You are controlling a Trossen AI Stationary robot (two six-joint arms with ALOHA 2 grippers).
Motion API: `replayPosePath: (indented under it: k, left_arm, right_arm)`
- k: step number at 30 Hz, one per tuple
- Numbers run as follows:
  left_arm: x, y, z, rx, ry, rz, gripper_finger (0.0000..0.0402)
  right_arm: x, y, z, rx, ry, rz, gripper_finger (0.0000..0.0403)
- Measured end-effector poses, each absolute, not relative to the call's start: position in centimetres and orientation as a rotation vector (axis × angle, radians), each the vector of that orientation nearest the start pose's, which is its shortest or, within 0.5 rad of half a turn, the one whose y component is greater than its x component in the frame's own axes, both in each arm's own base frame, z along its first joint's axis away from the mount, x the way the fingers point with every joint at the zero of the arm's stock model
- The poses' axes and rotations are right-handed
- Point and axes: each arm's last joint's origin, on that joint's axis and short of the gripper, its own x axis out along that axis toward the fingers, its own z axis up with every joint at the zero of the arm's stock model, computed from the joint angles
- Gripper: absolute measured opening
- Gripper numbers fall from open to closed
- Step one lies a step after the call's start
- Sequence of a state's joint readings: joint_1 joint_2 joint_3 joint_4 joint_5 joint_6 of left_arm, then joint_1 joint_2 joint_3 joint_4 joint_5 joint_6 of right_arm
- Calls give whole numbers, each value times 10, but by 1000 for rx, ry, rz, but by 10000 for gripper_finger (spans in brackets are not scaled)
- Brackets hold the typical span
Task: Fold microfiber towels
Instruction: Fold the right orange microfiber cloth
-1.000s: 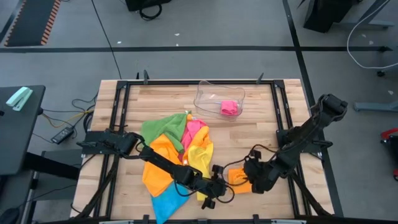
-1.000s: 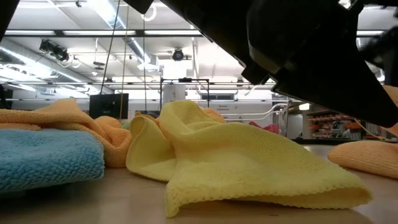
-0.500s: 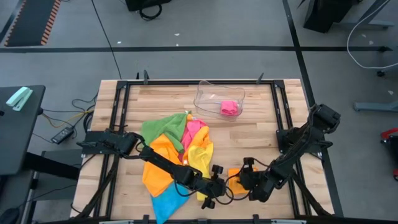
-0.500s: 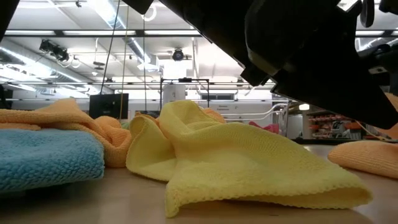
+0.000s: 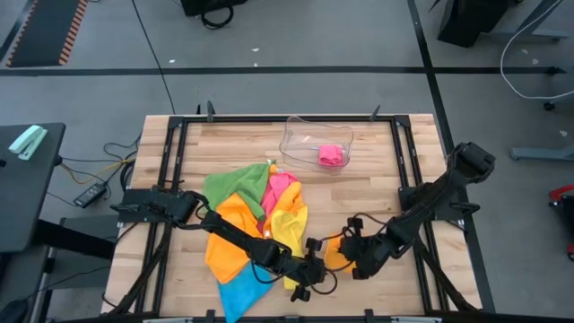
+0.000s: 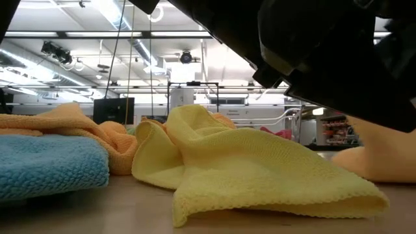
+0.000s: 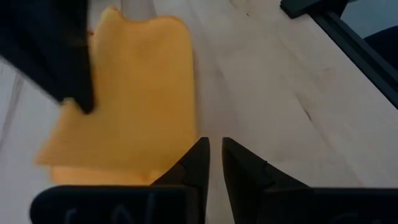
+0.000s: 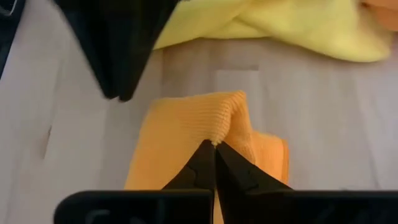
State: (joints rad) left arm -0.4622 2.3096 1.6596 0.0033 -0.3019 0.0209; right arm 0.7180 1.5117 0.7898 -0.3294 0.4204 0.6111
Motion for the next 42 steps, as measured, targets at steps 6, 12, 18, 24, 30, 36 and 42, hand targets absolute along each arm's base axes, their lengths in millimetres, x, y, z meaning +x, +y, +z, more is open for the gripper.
replayPosePath:
  k: [6, 12, 18, 24, 30, 36, 42]
  left_arm:
    - [456, -218, 141, 278, 597, -166, 46]
    - [456, -218, 141, 278, 598, -166, 47]
    - [456, -218, 141, 279, 598, -166, 44]
    - [456, -218, 141, 278, 599, -166, 47]
    - [456, -218, 141, 274, 598, -166, 42]
    - [455, -221, 141, 270, 592, -170, 41]
    - [456, -221, 143, 262, 573, -170, 49]
  right_arm:
    - [213, 160, 171, 43, 979, -50, 7]
    - [213, 157, 156, -6, 1075, -94, 7]
    - [214, 158, 139, -56, 1130, -115, 25]
    - [215, 158, 138, -36, 1132, -137, 68]
    - [211, 153, 149, 53, 1175, -131, 128]
    - [200, 142, 175, 90, 1135, -165, 162]
    - [196, 160, 191, 98, 1003, 5, 167]
